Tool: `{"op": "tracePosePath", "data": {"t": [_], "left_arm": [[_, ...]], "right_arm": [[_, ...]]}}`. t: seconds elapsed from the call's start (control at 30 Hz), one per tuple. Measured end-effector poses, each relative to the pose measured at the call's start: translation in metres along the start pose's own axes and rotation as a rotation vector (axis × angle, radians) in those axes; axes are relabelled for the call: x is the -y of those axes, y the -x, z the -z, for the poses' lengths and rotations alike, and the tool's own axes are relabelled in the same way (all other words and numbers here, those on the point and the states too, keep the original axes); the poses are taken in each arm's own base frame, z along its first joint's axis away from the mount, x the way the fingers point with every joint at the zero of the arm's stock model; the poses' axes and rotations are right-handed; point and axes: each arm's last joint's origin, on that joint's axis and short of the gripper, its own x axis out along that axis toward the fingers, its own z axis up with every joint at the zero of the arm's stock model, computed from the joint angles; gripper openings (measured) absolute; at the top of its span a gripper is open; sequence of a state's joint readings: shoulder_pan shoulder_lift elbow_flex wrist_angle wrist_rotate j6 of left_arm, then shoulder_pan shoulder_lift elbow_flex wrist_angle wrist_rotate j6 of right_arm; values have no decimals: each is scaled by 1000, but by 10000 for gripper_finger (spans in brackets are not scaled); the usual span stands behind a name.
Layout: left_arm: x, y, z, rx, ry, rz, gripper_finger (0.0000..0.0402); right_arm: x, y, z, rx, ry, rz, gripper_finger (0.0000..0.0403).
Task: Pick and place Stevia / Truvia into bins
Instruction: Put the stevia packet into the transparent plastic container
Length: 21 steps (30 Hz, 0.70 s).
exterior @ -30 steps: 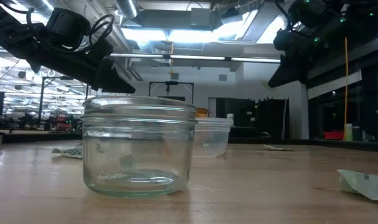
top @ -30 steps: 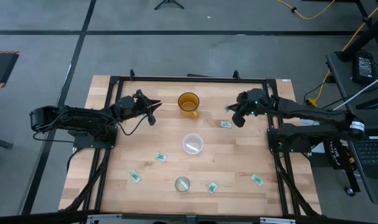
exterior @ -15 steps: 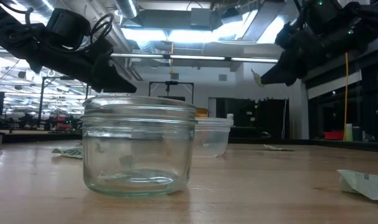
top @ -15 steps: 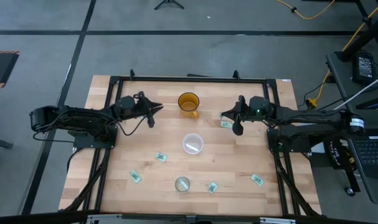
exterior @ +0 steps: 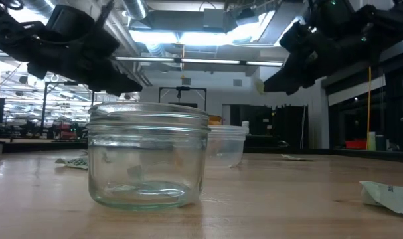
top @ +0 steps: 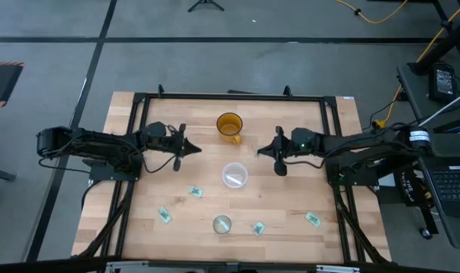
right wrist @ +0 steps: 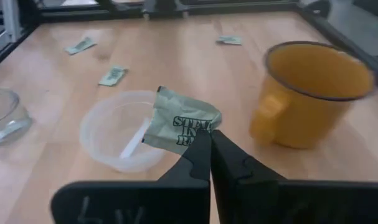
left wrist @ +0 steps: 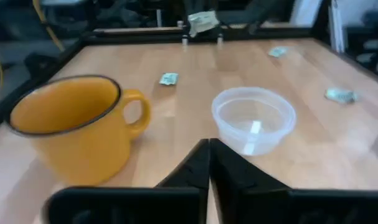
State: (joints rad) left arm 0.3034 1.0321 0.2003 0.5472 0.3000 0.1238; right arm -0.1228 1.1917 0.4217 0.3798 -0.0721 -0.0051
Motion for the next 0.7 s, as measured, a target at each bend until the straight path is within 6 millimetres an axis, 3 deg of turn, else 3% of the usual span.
{"op": "tracePosePath", "data": {"t": [0.2,0.7], "left_arm": [[13,-3,-1,-7,-149,23,2],[16,-4,-2,-5,-163,2,5]], "right_arm": [[-15,-21,-20,-16,13,-58,0],[-43,-53,-81,-233,143,-143,0]]}}
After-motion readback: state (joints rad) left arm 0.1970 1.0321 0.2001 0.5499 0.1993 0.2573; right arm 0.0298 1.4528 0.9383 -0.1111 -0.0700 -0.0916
